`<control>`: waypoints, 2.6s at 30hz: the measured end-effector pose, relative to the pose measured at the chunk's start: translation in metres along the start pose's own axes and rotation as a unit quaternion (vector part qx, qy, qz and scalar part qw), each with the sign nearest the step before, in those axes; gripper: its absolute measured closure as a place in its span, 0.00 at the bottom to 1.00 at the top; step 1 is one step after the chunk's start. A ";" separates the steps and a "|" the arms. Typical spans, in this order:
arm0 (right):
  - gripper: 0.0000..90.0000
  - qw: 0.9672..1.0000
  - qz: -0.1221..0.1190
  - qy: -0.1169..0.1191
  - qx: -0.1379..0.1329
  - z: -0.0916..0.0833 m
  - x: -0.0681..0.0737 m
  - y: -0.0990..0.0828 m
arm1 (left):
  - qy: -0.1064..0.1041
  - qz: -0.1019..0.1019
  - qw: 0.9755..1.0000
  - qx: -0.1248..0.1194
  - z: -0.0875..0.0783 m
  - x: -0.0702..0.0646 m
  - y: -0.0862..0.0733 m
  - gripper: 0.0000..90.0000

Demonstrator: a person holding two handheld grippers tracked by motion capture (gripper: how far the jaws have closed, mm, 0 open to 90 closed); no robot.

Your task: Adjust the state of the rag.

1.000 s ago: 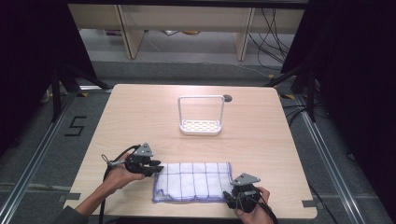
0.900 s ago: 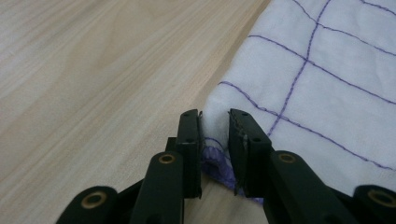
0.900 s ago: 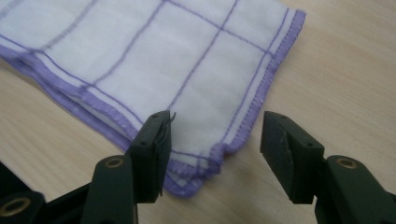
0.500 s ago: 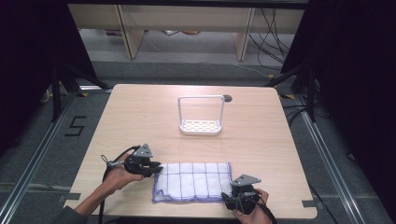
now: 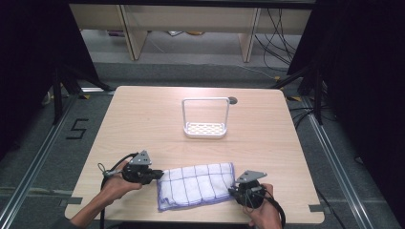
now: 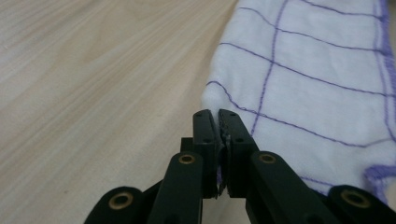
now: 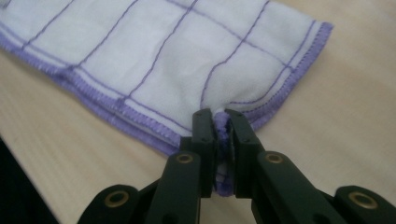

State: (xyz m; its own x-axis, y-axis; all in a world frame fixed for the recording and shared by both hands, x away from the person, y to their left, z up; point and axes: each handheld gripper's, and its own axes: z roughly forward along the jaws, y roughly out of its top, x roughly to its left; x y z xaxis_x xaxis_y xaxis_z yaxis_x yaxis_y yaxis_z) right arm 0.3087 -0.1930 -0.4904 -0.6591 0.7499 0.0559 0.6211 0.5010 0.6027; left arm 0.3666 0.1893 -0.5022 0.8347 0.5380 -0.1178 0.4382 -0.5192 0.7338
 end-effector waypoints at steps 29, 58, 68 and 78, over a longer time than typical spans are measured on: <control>0.81 0.993 -0.100 0.018 0.065 0.081 -0.065 0.133 | -0.118 -0.004 0.993 -0.015 0.015 -0.102 -0.010 0.89; 0.98 1.000 -0.021 -0.011 -0.009 0.055 -0.058 0.126 | -0.003 -0.085 0.995 -0.049 0.014 -0.010 0.027 0.40; 0.94 0.998 -0.033 -0.032 0.034 0.083 -0.074 0.114 | 0.027 -0.095 0.994 -0.039 0.035 0.013 0.047 0.39; 0.64 0.998 0.000 -0.058 -0.001 0.059 -0.080 0.114 | 0.048 -0.081 0.995 -0.034 0.063 0.024 0.075 0.41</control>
State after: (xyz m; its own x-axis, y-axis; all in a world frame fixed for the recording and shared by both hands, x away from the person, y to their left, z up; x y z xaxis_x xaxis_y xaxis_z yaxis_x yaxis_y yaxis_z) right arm 0.4575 -0.1703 -0.4734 -0.6053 0.7952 -0.0357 0.6203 0.4993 0.6049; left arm 0.4403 0.1214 -0.4919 0.7186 0.6729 -0.1759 0.5372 -0.3764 0.7548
